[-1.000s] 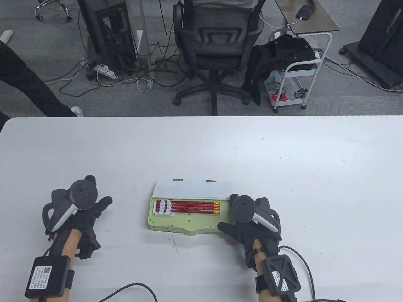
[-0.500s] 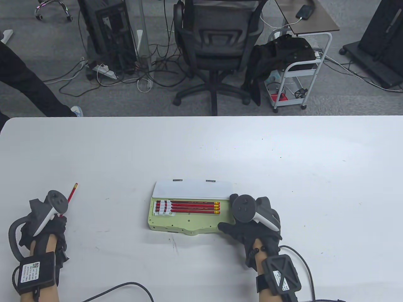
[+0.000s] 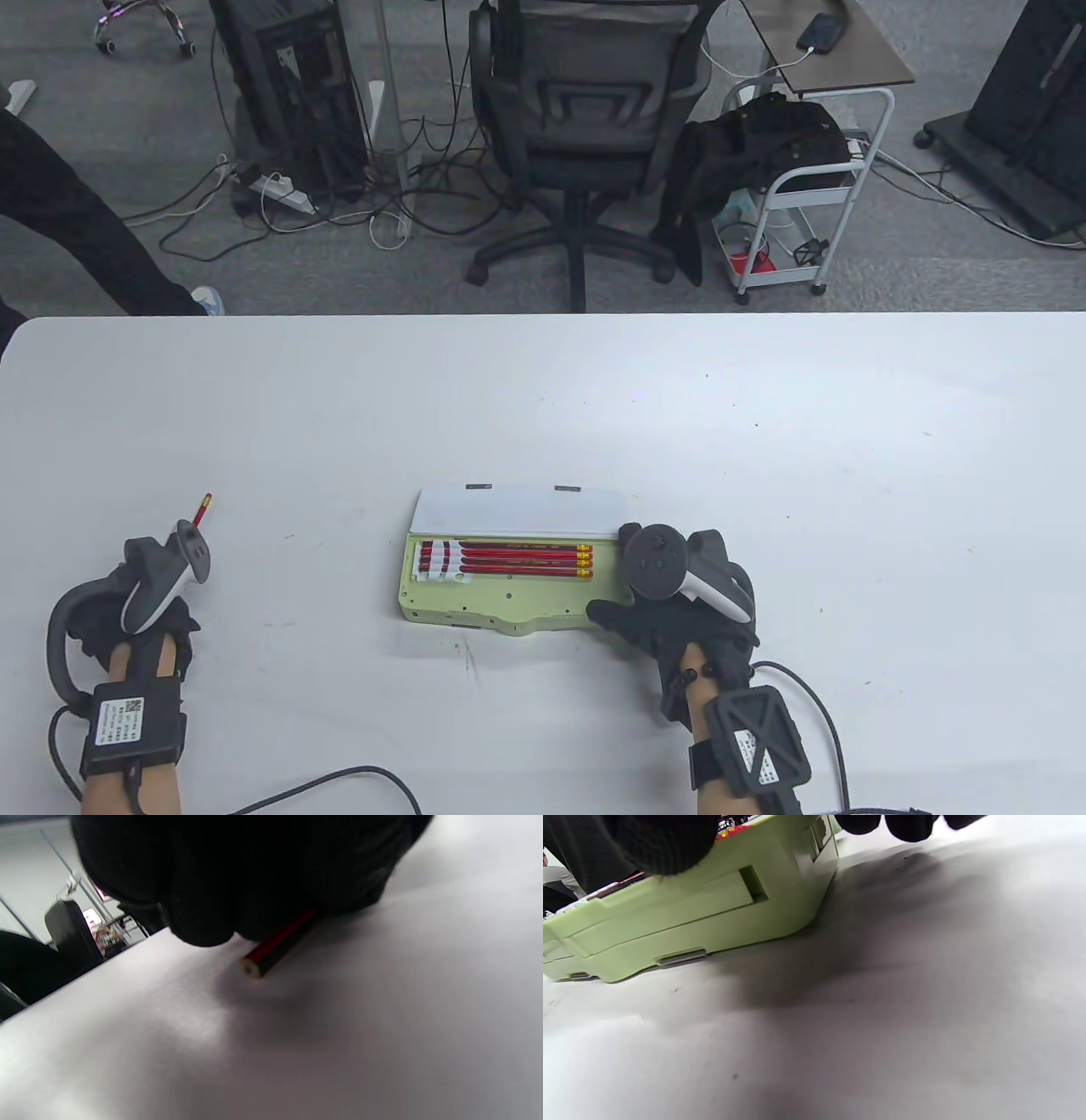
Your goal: Organize multifunction pencil case
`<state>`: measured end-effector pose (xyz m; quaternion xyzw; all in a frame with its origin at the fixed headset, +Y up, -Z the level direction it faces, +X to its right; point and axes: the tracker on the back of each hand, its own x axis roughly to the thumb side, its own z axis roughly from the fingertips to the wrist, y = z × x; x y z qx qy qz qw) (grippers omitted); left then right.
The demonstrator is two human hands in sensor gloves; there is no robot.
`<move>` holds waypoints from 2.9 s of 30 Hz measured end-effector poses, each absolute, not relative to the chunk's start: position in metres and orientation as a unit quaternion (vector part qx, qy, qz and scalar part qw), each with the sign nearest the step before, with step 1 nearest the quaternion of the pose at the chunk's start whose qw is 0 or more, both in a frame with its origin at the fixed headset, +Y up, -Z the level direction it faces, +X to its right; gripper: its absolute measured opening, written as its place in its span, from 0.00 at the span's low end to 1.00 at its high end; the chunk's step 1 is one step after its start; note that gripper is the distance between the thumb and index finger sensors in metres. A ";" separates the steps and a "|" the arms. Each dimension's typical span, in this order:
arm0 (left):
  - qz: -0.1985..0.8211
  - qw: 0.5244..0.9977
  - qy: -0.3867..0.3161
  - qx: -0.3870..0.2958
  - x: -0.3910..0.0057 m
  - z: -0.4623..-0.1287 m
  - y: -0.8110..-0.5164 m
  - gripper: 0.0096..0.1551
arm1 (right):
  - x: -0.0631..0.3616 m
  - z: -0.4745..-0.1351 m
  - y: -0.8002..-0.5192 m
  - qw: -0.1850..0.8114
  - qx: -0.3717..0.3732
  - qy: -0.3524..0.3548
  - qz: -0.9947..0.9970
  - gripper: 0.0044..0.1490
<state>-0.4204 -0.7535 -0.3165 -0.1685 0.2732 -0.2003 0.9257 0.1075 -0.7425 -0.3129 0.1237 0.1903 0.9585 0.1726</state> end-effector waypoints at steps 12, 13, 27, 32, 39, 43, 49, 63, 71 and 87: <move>-0.222 0.929 0.231 -0.185 -0.406 -0.316 -0.762 0.24 | 0.106 -0.313 -0.742 0.169 0.124 0.191 0.959 0.65; -0.219 0.933 0.221 -0.181 -0.401 -0.316 -0.761 0.23 | 0.106 -0.313 -0.742 0.169 0.124 0.192 0.959 0.65; -0.194 0.972 -0.053 0.119 -0.226 -0.303 -0.687 0.24 | 0.105 -0.312 -0.742 0.170 0.120 0.192 0.959 0.65; -0.120 0.970 -0.138 0.163 -0.183 -0.286 -0.684 0.24 | 0.105 -0.312 -0.742 0.167 0.121 0.184 0.961 0.65; -0.109 0.962 -0.203 0.149 -0.167 -0.273 -0.692 0.24 | 0.106 -0.310 -0.732 0.177 0.126 0.159 0.963 0.65; -0.101 0.964 -0.210 0.127 -0.177 -0.271 -0.695 0.24 | 0.106 -0.305 -0.718 0.175 0.136 0.112 0.969 0.64; -0.086 0.967 -0.207 0.122 -0.185 -0.272 -0.695 0.24 | 0.100 -0.291 -0.700 0.202 0.170 -0.003 0.965 0.58; -0.075 0.962 -0.225 0.136 -0.180 -0.267 -0.694 0.24 | 0.065 -0.276 -0.693 0.162 0.230 -0.101 0.954 0.43; -0.079 0.958 -0.238 0.139 -0.172 -0.265 -0.697 0.24 | 0.052 -0.273 -0.694 0.123 0.242 -0.131 0.954 0.33; 0.018 0.980 -0.185 0.066 -0.212 -0.285 -0.704 0.43 | 0.069 -0.281 -0.697 0.105 0.189 -0.114 0.970 0.27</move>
